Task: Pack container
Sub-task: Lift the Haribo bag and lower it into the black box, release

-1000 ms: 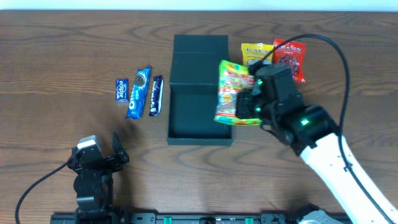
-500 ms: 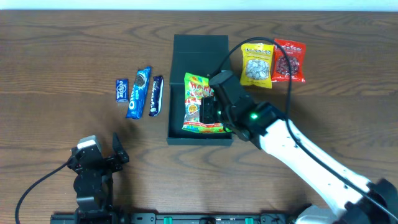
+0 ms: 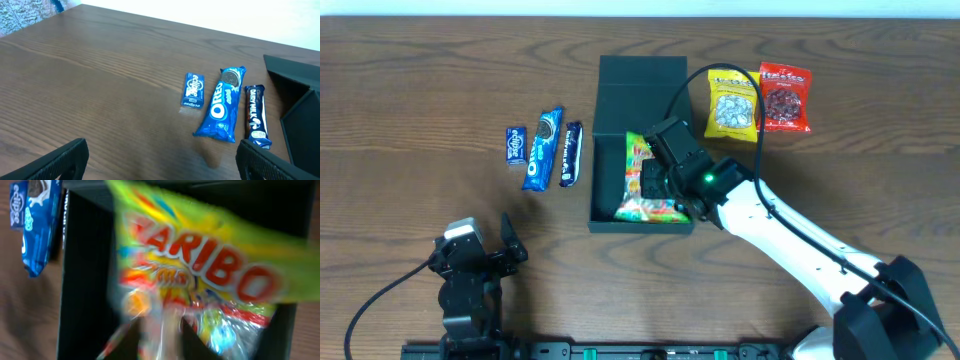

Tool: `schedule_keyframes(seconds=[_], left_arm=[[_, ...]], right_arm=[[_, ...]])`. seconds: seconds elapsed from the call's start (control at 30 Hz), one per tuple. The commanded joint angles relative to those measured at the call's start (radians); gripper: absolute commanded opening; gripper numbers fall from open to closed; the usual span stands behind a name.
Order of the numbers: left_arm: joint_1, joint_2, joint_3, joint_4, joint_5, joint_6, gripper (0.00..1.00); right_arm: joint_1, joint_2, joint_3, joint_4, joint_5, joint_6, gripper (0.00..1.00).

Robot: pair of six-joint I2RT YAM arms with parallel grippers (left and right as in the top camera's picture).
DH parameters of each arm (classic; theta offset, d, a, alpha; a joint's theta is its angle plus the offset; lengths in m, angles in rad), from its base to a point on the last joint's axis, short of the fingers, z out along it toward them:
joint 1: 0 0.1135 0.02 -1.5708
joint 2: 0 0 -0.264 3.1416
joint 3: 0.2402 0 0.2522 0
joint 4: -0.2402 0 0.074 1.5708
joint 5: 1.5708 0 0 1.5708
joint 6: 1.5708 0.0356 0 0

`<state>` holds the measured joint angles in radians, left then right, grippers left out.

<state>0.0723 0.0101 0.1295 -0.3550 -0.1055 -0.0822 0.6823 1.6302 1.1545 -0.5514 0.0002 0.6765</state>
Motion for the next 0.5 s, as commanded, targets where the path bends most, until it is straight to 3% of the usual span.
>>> schedule_keyframes(seconds=[0.0, 0.07, 0.47], left_arm=[[0.006, -0.006, -0.021, -0.006, -0.008, -0.003, 0.95], [0.006, -0.006, -0.021, -0.006, -0.008, -0.003, 0.95], [0.006, -0.006, -0.021, -0.006, -0.008, -0.003, 0.95]], right_arm=[[0.006, -0.002, 0.023, 0.001, 0.007, 0.003, 0.63], [0.005, -0.008, 0.024, 0.001, -0.002, 0.003, 0.76], [0.005, -0.196, 0.131, -0.105, -0.008, -0.105, 0.80]])
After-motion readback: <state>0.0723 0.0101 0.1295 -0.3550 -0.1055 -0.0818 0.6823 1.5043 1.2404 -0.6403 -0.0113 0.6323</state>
